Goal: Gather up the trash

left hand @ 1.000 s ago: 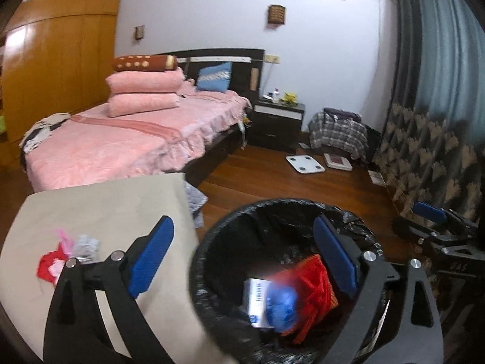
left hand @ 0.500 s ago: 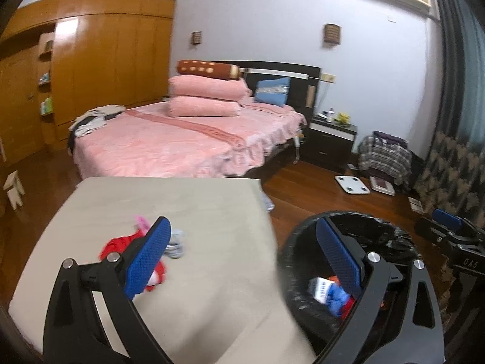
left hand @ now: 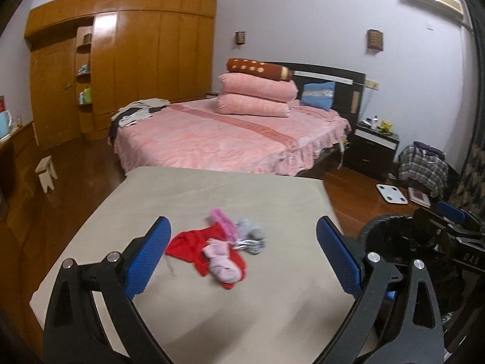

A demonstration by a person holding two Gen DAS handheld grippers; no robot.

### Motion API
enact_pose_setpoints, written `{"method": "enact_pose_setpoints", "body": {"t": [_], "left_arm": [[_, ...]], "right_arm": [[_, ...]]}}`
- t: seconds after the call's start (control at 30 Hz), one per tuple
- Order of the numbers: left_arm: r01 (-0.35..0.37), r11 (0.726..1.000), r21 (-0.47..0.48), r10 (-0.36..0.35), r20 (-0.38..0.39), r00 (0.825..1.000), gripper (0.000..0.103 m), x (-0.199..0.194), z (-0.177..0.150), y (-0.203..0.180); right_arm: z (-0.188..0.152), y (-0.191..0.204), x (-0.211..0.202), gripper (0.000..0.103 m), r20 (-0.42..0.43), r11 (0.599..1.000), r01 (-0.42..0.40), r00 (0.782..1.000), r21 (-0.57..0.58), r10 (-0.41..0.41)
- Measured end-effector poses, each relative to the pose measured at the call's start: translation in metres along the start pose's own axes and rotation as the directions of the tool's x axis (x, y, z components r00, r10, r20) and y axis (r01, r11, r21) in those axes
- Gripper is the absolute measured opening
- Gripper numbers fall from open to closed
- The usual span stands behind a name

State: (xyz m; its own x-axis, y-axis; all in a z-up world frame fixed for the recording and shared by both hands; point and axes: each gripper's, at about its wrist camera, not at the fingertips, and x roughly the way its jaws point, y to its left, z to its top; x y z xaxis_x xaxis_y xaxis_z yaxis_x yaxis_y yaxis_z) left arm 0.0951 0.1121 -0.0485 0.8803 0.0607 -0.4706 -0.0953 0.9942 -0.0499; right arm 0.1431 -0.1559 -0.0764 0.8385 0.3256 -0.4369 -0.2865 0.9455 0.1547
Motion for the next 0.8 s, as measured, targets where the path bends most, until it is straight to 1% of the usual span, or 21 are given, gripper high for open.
{"method": "enact_pose_setpoints", "body": {"t": [0.13,0.27,0.4,0.57,0.6,0.63,0.7,0.8], "left_arm": [[-0.038,0.999,-0.005,0.038,-0.016,0.999,0.094,0.009,-0.006,0.020],[-0.061,0.998,-0.015,0.060,-0.052,0.997,0.094,0.021,-0.016,0.034],[-0.068,0.997,-0.020,0.066,-0.084,0.994,0.094,0.035,-0.025,0.041],[-0.067,0.997,-0.027,0.063,-0.122,0.991,0.093,0.060,-0.034,0.041],[-0.066,0.997,-0.029,0.061,-0.128,0.990,0.091,0.065,-0.036,0.040],[-0.065,0.997,-0.030,0.061,-0.134,0.989,0.086,0.069,-0.039,0.038],[-0.062,0.998,-0.025,0.057,-0.158,0.986,0.080,0.082,-0.044,0.036],[-0.066,0.997,-0.030,0.060,-0.184,0.981,0.078,0.096,-0.051,0.034]], "right_arm": [[-0.003,0.017,0.020,0.097,-0.004,1.000,-0.023,1.000,-0.016,0.023],[-0.009,0.032,0.044,0.097,-0.030,0.999,-0.038,0.999,-0.019,0.038],[-0.013,0.037,0.063,0.097,-0.058,0.999,-0.042,0.997,-0.007,0.042],[-0.015,0.039,0.074,0.096,-0.075,0.999,-0.038,0.997,-0.032,0.036],[-0.016,0.039,0.075,0.096,-0.079,0.999,-0.038,0.996,-0.033,0.036],[-0.016,0.038,0.076,0.096,-0.082,0.999,-0.038,0.996,-0.033,0.035],[-0.017,0.037,0.080,0.096,-0.088,0.999,-0.038,0.995,-0.031,0.035],[-0.018,0.036,0.084,0.096,-0.098,0.999,-0.043,0.994,-0.024,0.041]]}}
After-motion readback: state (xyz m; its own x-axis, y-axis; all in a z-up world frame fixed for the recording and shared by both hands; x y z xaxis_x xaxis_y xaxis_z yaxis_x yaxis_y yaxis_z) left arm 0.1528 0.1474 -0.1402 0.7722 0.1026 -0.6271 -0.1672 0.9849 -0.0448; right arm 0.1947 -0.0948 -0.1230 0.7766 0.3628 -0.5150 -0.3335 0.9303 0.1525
